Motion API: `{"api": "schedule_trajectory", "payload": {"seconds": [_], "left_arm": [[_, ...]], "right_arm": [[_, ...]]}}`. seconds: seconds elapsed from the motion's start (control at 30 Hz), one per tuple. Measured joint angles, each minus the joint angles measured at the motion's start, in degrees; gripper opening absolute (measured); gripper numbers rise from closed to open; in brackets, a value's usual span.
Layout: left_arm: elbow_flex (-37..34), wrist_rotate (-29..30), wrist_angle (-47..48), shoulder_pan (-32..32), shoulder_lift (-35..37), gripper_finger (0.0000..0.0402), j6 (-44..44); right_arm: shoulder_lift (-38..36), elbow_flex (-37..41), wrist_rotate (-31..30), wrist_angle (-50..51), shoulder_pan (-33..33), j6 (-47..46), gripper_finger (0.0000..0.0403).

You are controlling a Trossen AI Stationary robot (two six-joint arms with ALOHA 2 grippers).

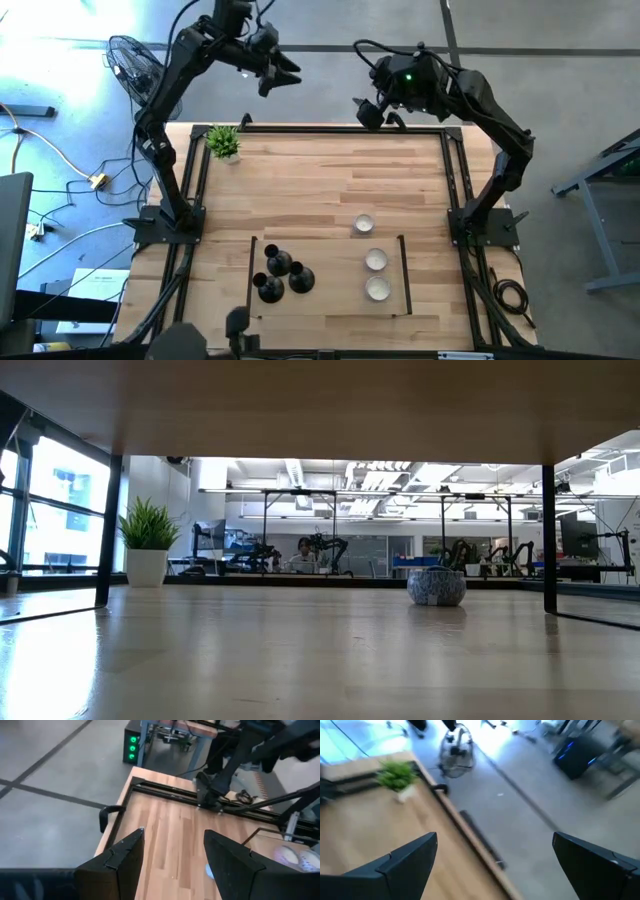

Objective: Pick & Place candle stick holders
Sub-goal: Put the blue scented candle on the shelf

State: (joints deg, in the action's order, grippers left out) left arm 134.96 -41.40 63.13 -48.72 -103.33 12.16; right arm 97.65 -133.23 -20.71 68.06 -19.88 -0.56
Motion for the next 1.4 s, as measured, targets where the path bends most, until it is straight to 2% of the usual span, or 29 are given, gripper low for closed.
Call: {"api": "schedule_trajectory", "payload": {"seconds": [0.1,0.2,0.27,0.33,0.4,0.53,0.57,0.7,0.87,1.03,1.17,1.27,1.4], "left_arm": [[0.00,1.07,0.52,1.63,-0.02,0.0204,-1.08],[0.00,0.71,3.01,3.32,0.00,0.0204,-2.35],[0.00,0.74,5.88,4.61,-0.01,0.0204,-2.41],[0.00,0.76,8.11,5.92,0.00,0.0204,-2.45],[0.00,0.79,10.38,7.23,0.00,0.0204,-2.61],[0.00,0.82,13.16,10.03,0.00,0.0204,-6.94],[0.00,0.84,13.54,10.91,0.00,0.0204,-8.15],[0.00,1.69,13.71,14.49,0.43,0.0204,-12.65],[0.02,9.25,13.34,19.65,1.56,0.0204,-18.73],[0.02,17.18,13.32,24.69,2.70,0.0204,-24.91],[0.04,22.58,13.95,27.86,2.89,0.0204,-27.15],[0.02,23.63,14.47,29.16,2.82,0.0204,-28.40],[0.02,24.42,13.75,30.20,2.82,0.0204,-34.26]], "right_arm": [[0.00,0.02,5.95,1.14,0.00,-2.41,0.0389],[0.00,0.02,12.25,8.02,0.37,-2.10,0.0389],[0.00,0.00,12.49,15.28,0.66,-2.32,0.0389],[0.18,0.02,9.87,22.38,1.09,-6.07,0.0389],[-0.11,1.62,9.38,21.28,1.01,-10.85,0.0389],[-1.69,7.60,20.53,19.10,0.74,-12.01,0.0389],[-1.77,9.50,20.38,20.02,0.79,-13.51,0.0389],[-1.57,19.82,13.19,21.63,0.70,-17.83,0.0389],[-2.40,30.13,15.04,16.40,1.44,-21.26,0.0389],[-2.23,35.62,14.48,12.96,4.39,-25.03,0.0389],[-2.36,39.11,11.15,10.11,6.30,-24.98,0.0389],[-2.29,41.89,9.73,7.68,7.79,-24.25,0.0389],[-2.32,45.94,12.38,5.78,9.09,-22.14,0.0389]]}}
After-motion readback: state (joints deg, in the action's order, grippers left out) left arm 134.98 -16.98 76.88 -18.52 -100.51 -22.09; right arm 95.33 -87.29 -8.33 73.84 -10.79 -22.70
